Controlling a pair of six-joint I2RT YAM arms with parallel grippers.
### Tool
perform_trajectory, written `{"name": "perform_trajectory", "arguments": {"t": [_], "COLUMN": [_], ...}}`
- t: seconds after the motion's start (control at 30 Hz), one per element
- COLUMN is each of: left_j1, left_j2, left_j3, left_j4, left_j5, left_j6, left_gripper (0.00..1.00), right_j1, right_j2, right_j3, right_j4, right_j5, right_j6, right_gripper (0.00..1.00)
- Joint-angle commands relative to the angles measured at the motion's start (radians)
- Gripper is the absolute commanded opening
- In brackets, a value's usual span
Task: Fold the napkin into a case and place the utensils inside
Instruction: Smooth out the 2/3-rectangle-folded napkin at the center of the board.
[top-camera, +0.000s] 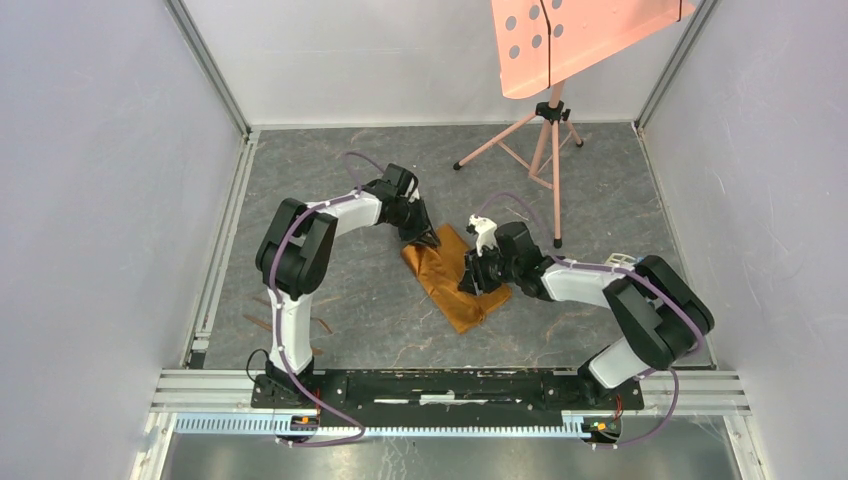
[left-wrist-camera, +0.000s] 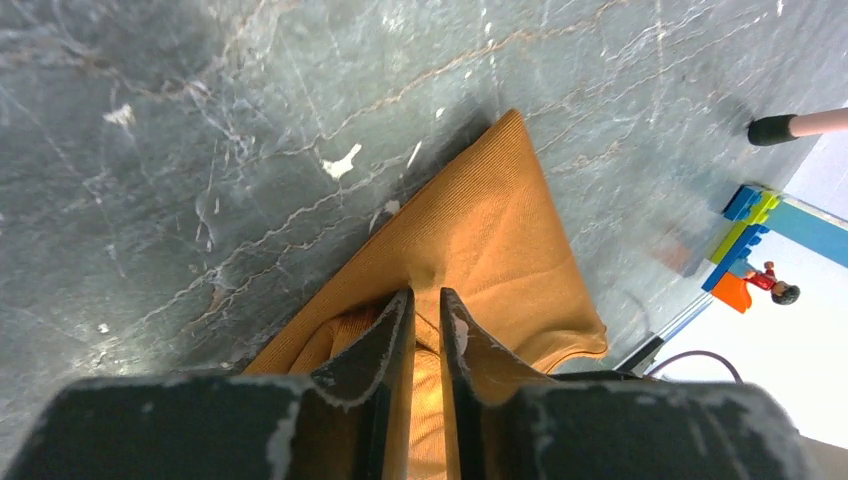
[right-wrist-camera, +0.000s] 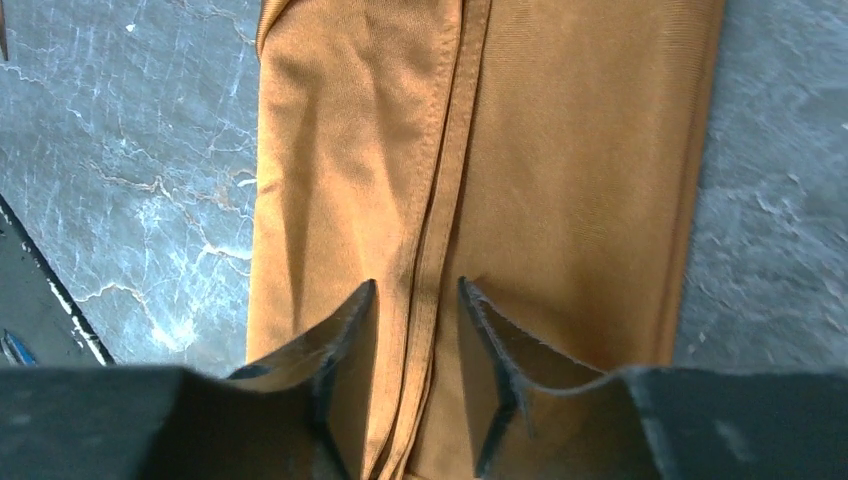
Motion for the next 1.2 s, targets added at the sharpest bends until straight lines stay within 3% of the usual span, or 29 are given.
{"name": "perform_trajectory", "arguments": {"t": [0.0, 0.07, 0.17, 0.23, 0.37, 0.5, 0.57, 0.83, 1.17], "left_j1": [0.002, -0.004, -0.004, -0.002, 0.013, 0.034, 0.033, 0.058, 0.077], "left_j2": [-0.048, -0.102, -0.203, -0.266, -0.349, -0.309, -0.257, -0.152, -0.117], "left_j3": [0.049, 0.044, -0.005, -0.058, -0.179, -0.265, -0.285, -0.352, -0.378], "left_j4": [-0.029, -0.042, -0.017, 0.005, 0.084, 0.187, 0.22, 0.276, 0.273], "left_j5": [-0.033, -0.008, 0.056, 0.063, 0.061, 0.112, 0.121, 0.038, 0.019], "left_j6": [0.037, 0.052, 0.042, 0.021, -0.023, -0.08, -0.091, -0.09, -0.07], "left_gripper": [0.27, 0.38, 0.64, 0.68, 0.61, 0.37, 0.32, 0.31, 0.31], "right_j1": [0.001, 0.003, 0.007, 0.013, 0.036, 0.045, 0.047, 0.055, 0.054], "right_j2": [-0.13, -0.158, -0.111, -0.046, 0.039, 0.126, 0.152, 0.222, 0.195], "right_j3": [0.052, 0.075, 0.099, 0.092, 0.074, 0.067, 0.056, 0.021, -0.053], "right_j4": [-0.114, -0.148, -0.086, 0.056, 0.31, 0.428, 0.442, 0.436, 0.278], "right_j5": [0.061, 0.03, -0.116, -0.248, -0.361, -0.416, -0.42, -0.44, -0.421], "right_j6": [-0.068, -0.089, -0.046, 0.054, 0.24, 0.318, 0.327, 0.298, 0.183], "right_gripper": [0.46, 0.53, 0.55, 0.53, 0.49, 0.4, 0.36, 0.38, 0.41]}}
